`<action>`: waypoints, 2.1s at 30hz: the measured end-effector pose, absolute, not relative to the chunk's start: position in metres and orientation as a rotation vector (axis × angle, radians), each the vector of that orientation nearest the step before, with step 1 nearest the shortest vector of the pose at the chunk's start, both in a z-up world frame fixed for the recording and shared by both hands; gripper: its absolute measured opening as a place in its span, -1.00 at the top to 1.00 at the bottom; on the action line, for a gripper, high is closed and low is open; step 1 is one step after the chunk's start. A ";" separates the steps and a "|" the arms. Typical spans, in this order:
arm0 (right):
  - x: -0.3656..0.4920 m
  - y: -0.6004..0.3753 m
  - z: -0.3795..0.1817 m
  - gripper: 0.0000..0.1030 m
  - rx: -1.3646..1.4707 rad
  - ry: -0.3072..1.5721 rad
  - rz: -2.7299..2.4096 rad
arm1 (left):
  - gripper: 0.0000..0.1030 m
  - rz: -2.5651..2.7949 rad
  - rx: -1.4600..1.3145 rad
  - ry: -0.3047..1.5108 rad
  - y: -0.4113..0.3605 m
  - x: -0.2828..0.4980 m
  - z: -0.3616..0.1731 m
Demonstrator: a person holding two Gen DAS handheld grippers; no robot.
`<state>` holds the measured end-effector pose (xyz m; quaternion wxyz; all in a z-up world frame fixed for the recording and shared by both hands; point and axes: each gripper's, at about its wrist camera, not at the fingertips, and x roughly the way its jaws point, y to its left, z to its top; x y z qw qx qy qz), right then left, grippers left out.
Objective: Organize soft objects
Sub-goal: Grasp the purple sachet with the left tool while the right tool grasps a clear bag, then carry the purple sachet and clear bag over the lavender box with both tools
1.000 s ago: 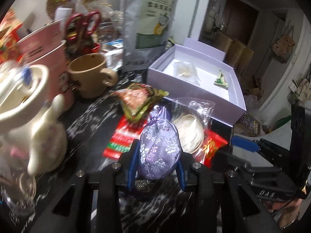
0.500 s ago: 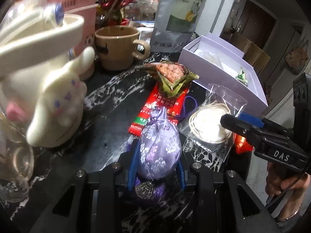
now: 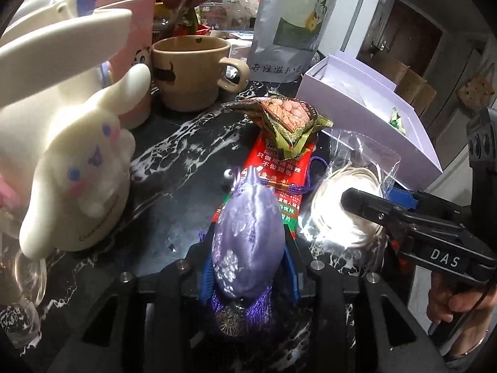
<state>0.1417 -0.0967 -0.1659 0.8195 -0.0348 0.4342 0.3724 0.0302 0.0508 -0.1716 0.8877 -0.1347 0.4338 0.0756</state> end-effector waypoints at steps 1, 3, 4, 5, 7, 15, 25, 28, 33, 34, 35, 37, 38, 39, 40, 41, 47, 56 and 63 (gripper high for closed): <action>0.141 -0.096 -0.166 0.10 -0.076 0.925 0.792 | 0.34 0.158 -0.280 0.901 0.050 0.031 -0.171; 0.140 -0.099 -0.164 0.34 -0.040 0.916 0.808 | 0.40 0.146 -0.301 0.899 0.053 0.033 -0.169; 0.140 -0.100 -0.162 0.42 -0.035 0.909 0.813 | 0.41 0.144 -0.312 0.893 0.054 0.032 -0.168; 0.137 -0.101 -0.159 0.48 -0.039 0.894 0.814 | 0.41 0.145 -0.313 0.885 0.055 0.031 -0.165; 0.131 -0.101 -0.152 0.52 -0.056 0.856 0.817 | 0.41 0.151 -0.296 0.863 0.054 0.028 -0.158; 0.109 -0.108 -0.128 0.56 -0.058 0.782 0.836 | 0.42 0.156 -0.242 0.798 0.044 0.015 -0.130; 0.085 -0.133 -0.108 0.56 -0.013 0.743 0.827 | 0.42 0.123 -0.198 0.762 0.022 0.002 -0.110; 0.079 -0.142 -0.105 0.56 -0.001 0.737 0.815 | 0.42 0.104 -0.186 0.762 0.013 0.000 -0.108; 0.069 -0.161 -0.103 0.56 0.019 0.734 0.784 | 0.42 0.065 -0.171 0.766 -0.005 -0.001 -0.105; 0.067 -0.166 -0.102 0.56 0.024 0.736 0.776 | 0.42 0.057 -0.168 0.765 -0.009 -0.002 -0.104; 0.065 -0.170 -0.101 0.56 0.028 0.737 0.768 | 0.42 0.050 -0.165 0.764 -0.013 -0.003 -0.103; 0.061 -0.179 -0.099 0.56 0.037 0.736 0.755 | 0.42 0.030 -0.160 0.763 -0.022 -0.002 -0.101; 0.059 -0.184 -0.098 0.56 0.040 0.733 0.745 | 0.42 0.020 -0.160 0.762 -0.025 -0.002 -0.100; 0.057 -0.188 -0.097 0.56 0.042 0.731 0.737 | 0.42 0.006 -0.161 0.761 -0.031 -0.002 -0.099; 0.056 -0.192 -0.096 0.56 0.043 0.729 0.729 | 0.42 -0.007 -0.159 0.757 -0.036 -0.002 -0.098; 0.053 -0.198 -0.094 0.56 0.046 0.725 0.718 | 0.42 -0.016 -0.156 0.754 -0.040 -0.002 -0.097; 0.042 -0.227 -0.089 0.56 0.068 0.712 0.658 | 0.42 -0.085 -0.126 0.746 -0.071 0.001 -0.090; 0.035 -0.272 -0.086 0.56 0.111 0.698 0.563 | 0.42 -0.165 -0.097 0.753 -0.108 0.011 -0.085; 0.044 -0.299 -0.084 0.56 0.134 0.694 0.513 | 0.42 -0.224 -0.083 0.751 -0.136 0.032 -0.079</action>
